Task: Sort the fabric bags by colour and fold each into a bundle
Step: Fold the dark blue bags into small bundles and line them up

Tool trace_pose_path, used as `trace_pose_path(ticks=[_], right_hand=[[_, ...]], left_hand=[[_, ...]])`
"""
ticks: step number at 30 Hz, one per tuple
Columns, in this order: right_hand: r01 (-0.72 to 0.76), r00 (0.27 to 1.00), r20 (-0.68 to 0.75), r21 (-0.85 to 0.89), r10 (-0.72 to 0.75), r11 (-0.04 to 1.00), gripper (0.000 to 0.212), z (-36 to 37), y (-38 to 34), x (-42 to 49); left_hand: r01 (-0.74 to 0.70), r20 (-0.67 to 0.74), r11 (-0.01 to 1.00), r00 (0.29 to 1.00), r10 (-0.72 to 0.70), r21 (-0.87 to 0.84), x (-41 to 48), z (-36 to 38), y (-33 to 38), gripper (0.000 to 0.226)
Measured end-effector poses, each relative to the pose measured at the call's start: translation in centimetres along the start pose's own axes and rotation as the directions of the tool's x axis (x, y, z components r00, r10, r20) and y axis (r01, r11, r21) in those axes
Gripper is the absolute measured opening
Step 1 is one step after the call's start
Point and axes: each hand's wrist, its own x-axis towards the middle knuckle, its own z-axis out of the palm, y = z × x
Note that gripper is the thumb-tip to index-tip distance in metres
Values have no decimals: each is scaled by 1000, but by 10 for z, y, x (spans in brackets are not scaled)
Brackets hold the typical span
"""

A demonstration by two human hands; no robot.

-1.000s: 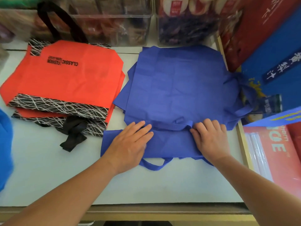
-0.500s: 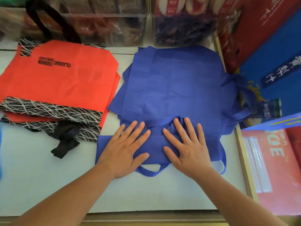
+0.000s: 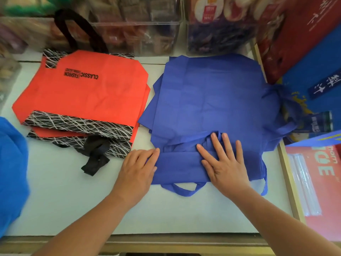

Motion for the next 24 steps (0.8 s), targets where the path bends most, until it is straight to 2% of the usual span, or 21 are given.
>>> trace_pose_path(ticks=[2, 5, 8, 10, 11, 13, 15, 18, 19, 20, 21, 22, 23, 24], right_hand=[[-22, 999, -46, -42, 20, 999, 53, -7, -9, -2], [-38, 987, -156, -23, 34, 999, 64, -23, -24, -1], [-10, 946, -322, 97, 41, 995, 52, -39, -48, -6], [83, 944, -330, 239, 1, 967, 53, -46, -66, -18], [147, 955, -293, 307, -54, 940, 57, -50, -73, -26], [237, 968, -168, 363, -187, 901, 68, -54, -81, -42], [257, 966, -74, 392, -249, 883, 75, -54, -82, -53], [246, 964, -27, 478, -265, 843, 57, -52, -77, -57], [259, 957, -13, 480, -288, 838, 52, -50, -72, -59], [259, 951, 24, 486, -309, 834, 48, -50, -68, -62], [242, 950, 49, 509, -308, 826, 41, -47, -64, -65], [200, 952, 90, 540, -293, 817, 36, -48, -61, -68], [143, 953, 138, 582, -271, 800, 39, -48, -57, -68], [52, 946, 217, 635, -242, 771, 48, -52, -52, -65]], left_hand=[[64, 29, 998, 998, -64, -2, 4, -9, 6, 48], [248, 221, 965, 949, -225, -85, 12, -29, 8, 34], [412, 374, 899, 865, -335, -150, 11, -46, 15, 18], [483, 447, 842, 825, -345, -241, 3, -57, 22, 29], [545, 489, 776, 795, -359, -318, -2, -64, 27, 33], [684, 594, 551, 714, -371, -478, -15, -78, 37, 32], [747, 666, 343, 664, -340, -570, -28, -90, 53, 25], [791, 743, 167, 610, -277, -588, -40, -102, 73, 31], [805, 762, 169, 593, -259, -569, -41, -107, 76, 36], [803, 754, 238, 596, -276, -547, -41, -111, 77, 39], [768, 693, 353, 637, -338, -534, -40, -112, 75, 40], [699, 562, 479, 713, -418, -530, -40, -113, 71, 35], [608, 400, 561, 793, -459, -562, -40, -114, 66, 23], [510, 280, 621, 856, -435, -595, -39, -115, 60, 21]])
